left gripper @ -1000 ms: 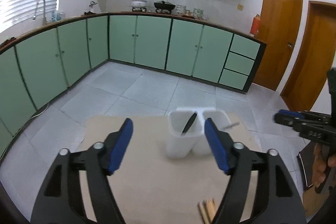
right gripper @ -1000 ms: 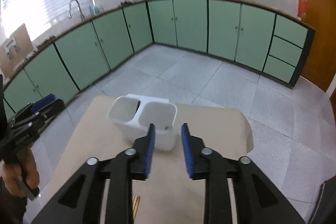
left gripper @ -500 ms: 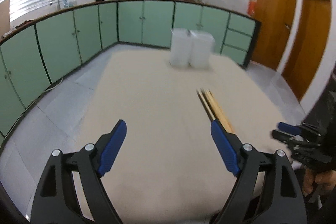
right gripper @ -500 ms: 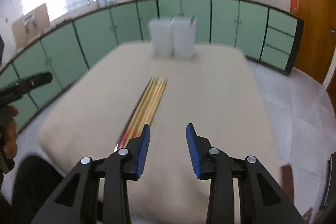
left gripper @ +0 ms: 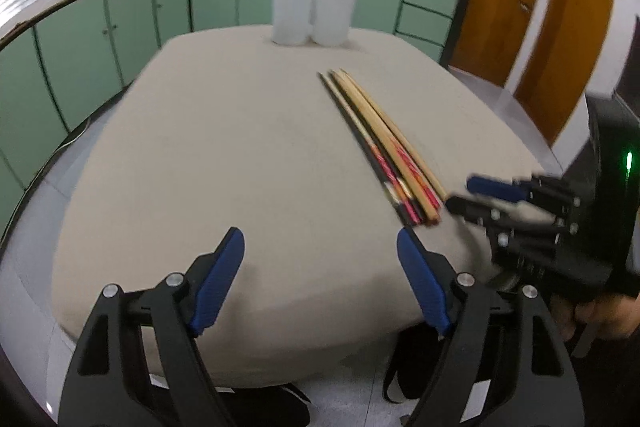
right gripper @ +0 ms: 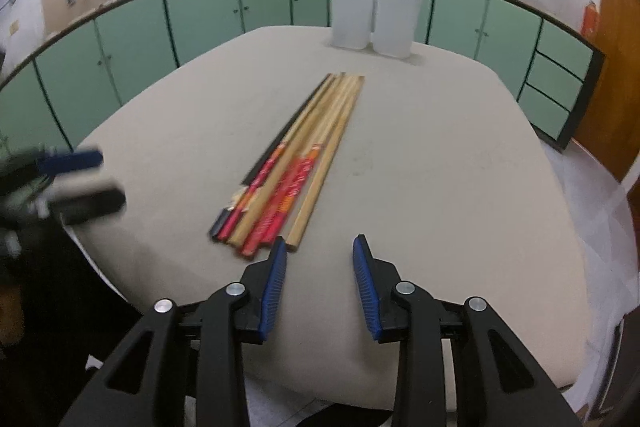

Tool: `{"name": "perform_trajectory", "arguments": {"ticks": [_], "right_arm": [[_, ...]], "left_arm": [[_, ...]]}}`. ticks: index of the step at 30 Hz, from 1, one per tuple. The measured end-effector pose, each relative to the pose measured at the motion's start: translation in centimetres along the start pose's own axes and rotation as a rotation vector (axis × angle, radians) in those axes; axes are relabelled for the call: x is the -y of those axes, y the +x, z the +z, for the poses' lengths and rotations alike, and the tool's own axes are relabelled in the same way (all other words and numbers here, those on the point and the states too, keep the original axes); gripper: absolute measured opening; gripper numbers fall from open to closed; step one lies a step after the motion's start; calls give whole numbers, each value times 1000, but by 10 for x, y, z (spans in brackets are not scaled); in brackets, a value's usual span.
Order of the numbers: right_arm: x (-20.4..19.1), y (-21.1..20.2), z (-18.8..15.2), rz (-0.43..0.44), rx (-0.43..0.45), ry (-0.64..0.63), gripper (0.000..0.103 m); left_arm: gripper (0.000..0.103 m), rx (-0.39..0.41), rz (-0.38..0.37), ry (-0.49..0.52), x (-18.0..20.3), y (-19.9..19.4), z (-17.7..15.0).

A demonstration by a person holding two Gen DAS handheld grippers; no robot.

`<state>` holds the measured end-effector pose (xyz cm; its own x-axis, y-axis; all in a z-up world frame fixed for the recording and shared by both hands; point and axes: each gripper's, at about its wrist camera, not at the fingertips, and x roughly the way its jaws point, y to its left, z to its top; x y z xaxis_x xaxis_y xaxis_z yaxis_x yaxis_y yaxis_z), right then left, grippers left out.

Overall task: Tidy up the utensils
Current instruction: 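Move both tools back to the chopsticks on the table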

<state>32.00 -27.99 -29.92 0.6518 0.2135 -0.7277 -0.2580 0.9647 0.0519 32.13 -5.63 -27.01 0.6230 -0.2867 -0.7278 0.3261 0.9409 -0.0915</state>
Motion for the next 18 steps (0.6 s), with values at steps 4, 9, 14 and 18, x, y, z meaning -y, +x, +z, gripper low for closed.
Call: {"name": "perform_trajectory", "arguments": {"ticks": [4,9,14,18], "right_arm": [[11,-2,-7,-11,3,4,34],[14,-4,-8,6,10,4,34],[14,-3,-10,9,11,5,34],[13,-2,-9,13,10,0,35]], "left_arm": [[76,-27,-2,44,19,19,-1],[75,-45,42,70,28,37,-1],[76,-42,50,74,32,42,6],[77,-45,59,78,34,44,6]]}}
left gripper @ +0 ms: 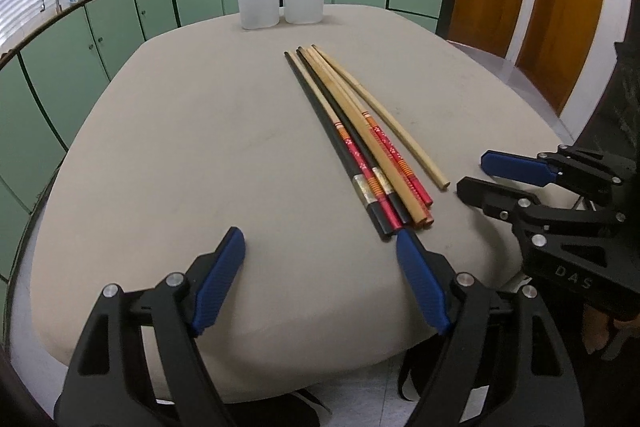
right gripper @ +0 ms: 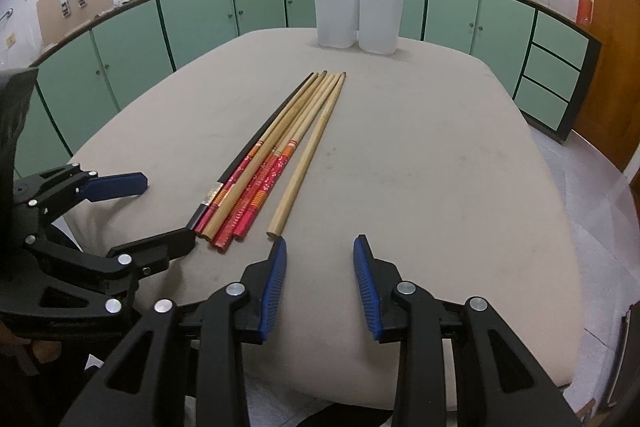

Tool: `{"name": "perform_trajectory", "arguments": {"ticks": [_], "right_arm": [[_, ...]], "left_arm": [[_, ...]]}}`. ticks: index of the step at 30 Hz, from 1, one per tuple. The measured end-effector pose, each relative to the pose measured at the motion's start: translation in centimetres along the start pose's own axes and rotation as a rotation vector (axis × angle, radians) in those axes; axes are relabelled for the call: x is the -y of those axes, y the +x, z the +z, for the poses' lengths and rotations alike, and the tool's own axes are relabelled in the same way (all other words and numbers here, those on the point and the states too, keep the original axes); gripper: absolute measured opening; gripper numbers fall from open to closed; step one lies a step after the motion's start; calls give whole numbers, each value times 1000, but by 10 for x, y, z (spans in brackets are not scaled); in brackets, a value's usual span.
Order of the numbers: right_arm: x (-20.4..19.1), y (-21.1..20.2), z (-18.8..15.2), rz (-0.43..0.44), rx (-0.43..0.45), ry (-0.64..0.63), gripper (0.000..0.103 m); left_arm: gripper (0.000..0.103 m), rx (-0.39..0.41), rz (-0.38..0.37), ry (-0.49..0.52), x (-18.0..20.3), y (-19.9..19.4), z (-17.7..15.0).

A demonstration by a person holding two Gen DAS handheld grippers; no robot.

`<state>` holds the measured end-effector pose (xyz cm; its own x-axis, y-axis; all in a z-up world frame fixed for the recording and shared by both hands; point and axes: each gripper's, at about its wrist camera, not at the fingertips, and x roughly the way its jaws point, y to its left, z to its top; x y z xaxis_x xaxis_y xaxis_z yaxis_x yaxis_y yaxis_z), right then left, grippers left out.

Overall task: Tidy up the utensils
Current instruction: 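Move both tools back to the chopsticks on the table, then grasp a black chopstick with the left tool while the right tool grasps a plain wooden chopstick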

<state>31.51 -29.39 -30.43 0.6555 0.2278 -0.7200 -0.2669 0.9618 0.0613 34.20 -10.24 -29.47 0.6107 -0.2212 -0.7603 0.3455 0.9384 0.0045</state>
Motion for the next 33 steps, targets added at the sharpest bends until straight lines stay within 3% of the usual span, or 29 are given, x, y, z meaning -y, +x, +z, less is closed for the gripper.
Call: {"name": "perform_trajectory", "arguments": {"ticks": [3,10,12,14,17,24,25,29,33], "right_arm": [[-3,1,2,5,2,-12,35],[-12,9,8,9,7,-46,35],[-12,12,9,-4,14,-45,29],[-9,15,11,-14,14,-27,9],[-2,15,12,-11,20,19,8],[-9,15,8,-35,38,-8,8],[-9,14,8,-62,43,-6,8],[5,9,7,-101,39,65,7],[6,7,4,-121,42,74,7]], "left_arm": [[76,9,22,-21,-3,2,1],[59,31,11,-55,-14,-1,1],[54,37,4,-50,-12,-1,2],[45,46,-1,-46,-10,0,3],[27,68,-13,-38,-7,3,5],[21,106,1,-20,-3,5,2],[8,110,-8,-20,-2,5,3],[6,146,48,-79,-13,-8,3],[6,131,89,-137,-27,-9,-1]]}}
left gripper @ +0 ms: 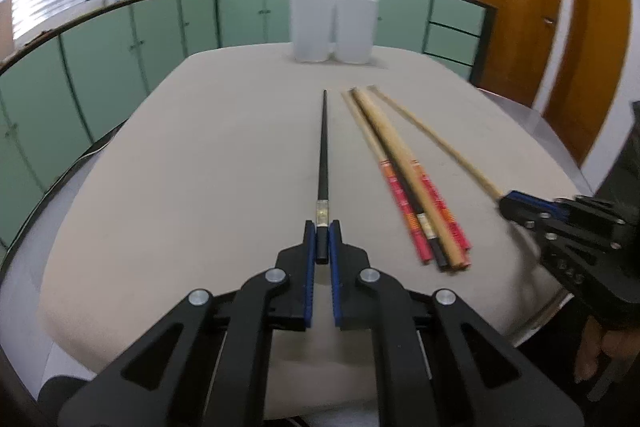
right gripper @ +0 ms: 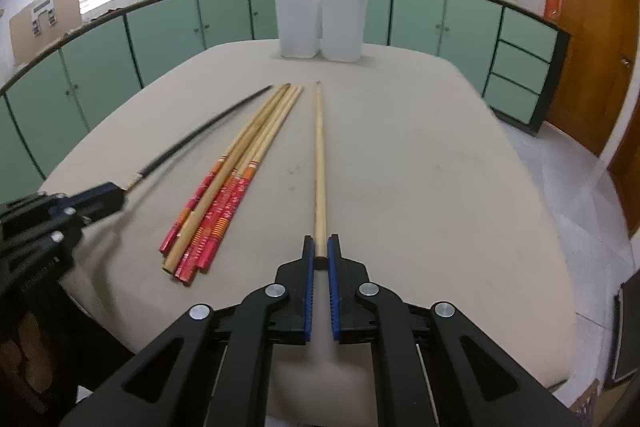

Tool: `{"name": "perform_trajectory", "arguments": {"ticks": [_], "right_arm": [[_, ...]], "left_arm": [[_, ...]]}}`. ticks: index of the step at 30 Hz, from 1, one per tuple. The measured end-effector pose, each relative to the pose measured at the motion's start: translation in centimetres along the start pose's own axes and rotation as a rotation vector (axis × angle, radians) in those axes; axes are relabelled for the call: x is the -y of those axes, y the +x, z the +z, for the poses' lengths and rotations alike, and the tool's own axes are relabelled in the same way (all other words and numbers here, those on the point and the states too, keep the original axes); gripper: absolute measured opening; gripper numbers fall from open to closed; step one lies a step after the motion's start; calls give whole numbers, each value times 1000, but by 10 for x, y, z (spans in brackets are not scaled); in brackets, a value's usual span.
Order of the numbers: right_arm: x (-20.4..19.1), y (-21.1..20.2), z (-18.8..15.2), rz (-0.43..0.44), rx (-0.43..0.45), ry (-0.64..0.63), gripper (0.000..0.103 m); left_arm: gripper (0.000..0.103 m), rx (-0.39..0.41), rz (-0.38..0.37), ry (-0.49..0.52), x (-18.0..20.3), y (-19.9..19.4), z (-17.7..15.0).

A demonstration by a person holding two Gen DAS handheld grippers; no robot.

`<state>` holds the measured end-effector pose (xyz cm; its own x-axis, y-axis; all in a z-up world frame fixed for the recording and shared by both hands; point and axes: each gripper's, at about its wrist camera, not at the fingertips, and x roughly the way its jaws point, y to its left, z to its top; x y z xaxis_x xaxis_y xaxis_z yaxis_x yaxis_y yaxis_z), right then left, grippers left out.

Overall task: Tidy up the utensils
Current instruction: 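Grasp a black chopstick with the left tool while the right tool grasps a plain wooden chopstick, then carry both chopsticks to the white cup holder and open both tools to drop them in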

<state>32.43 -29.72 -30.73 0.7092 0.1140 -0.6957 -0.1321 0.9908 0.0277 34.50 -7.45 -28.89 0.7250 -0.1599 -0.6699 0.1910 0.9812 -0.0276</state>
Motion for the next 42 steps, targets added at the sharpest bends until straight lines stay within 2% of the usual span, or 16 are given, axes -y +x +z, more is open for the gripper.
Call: {"name": "perform_trajectory", "arguments": {"ticks": [5,12,16,20,32,37,42], "right_arm": [[-2,3,0,-7,0,-2,8],[-1,-2,4,29,-10,15,7],[1,-24,16,42,17,32,7],[3,-53,41,43,53,28,7],[-1,-108,139,64,85,-84,7],[-6,-103,175,70,52,-138,7],[-6,-89,207,81,9,-158,6]], "left_arm": [[8,-22,15,9,-1,7,-6],[6,-35,-70,-25,-6,7,0],[6,-9,-92,-64,-12,-13,18],[6,25,-107,-114,-23,-42,44],[6,70,-131,-63,-44,-94,131],[6,59,-151,-25,-47,-93,162],[6,4,-178,-12,-49,-78,188]]}}
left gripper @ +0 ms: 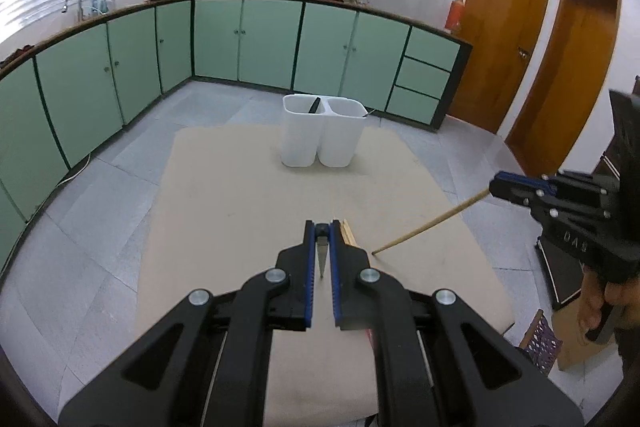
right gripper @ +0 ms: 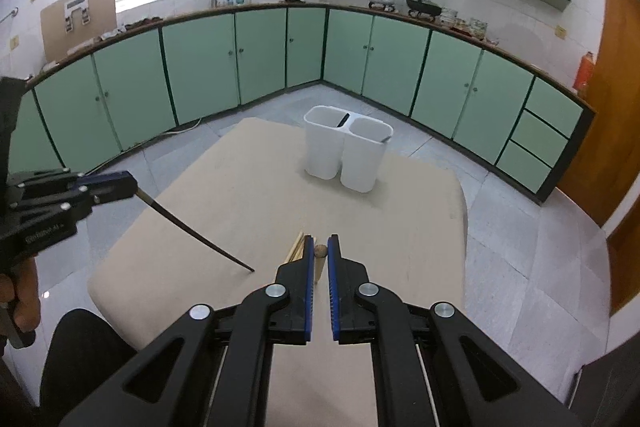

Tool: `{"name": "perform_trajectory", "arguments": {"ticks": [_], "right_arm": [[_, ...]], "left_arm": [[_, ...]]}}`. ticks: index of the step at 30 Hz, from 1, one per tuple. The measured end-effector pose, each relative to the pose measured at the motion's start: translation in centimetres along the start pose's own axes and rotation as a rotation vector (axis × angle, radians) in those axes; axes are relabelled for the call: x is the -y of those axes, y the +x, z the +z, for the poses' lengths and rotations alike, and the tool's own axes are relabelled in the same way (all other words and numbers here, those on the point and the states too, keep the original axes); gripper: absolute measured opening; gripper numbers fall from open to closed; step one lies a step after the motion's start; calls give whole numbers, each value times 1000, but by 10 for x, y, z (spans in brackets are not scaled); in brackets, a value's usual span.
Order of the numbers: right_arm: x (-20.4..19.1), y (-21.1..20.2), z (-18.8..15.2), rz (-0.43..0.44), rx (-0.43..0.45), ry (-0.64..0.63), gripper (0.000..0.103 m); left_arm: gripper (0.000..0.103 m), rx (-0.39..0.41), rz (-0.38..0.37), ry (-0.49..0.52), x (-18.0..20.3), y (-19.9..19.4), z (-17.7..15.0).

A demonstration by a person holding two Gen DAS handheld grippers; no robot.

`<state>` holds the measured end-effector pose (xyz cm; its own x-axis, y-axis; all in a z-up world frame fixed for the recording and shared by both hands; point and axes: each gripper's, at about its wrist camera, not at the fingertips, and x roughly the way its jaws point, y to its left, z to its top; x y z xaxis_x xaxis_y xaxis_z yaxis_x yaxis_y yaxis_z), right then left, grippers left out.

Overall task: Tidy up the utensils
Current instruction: 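Carry both chopsticks to the white cup holder and open both tools to drop them in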

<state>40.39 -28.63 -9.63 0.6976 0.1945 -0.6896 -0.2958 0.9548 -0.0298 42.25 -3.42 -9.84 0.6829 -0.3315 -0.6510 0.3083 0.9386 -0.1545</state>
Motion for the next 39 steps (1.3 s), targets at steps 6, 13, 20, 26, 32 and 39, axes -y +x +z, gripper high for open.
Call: {"name": "perform_trajectory", "arguments": {"ticks": [6,13,20,26,32,39], "right_arm": [[14,14,43,38,-86,-3,6],[33,20,85,49,-127,16,6],[56,11,150,29,-83,59,6],[77,16,214,-14,-13,94,6],[95,50,246,-28,30,127,6],[116,119,232,-21,-26,172,6]], "left_arm": [[6,-26,-33,31,0,10,34],[6,-19,-31,81,9,22,80],[6,41,-1,87,14,31,149],[6,127,46,62,15,44,222],[6,212,82,38,16,78,271],[6,200,101,24,5,147,264]]}}
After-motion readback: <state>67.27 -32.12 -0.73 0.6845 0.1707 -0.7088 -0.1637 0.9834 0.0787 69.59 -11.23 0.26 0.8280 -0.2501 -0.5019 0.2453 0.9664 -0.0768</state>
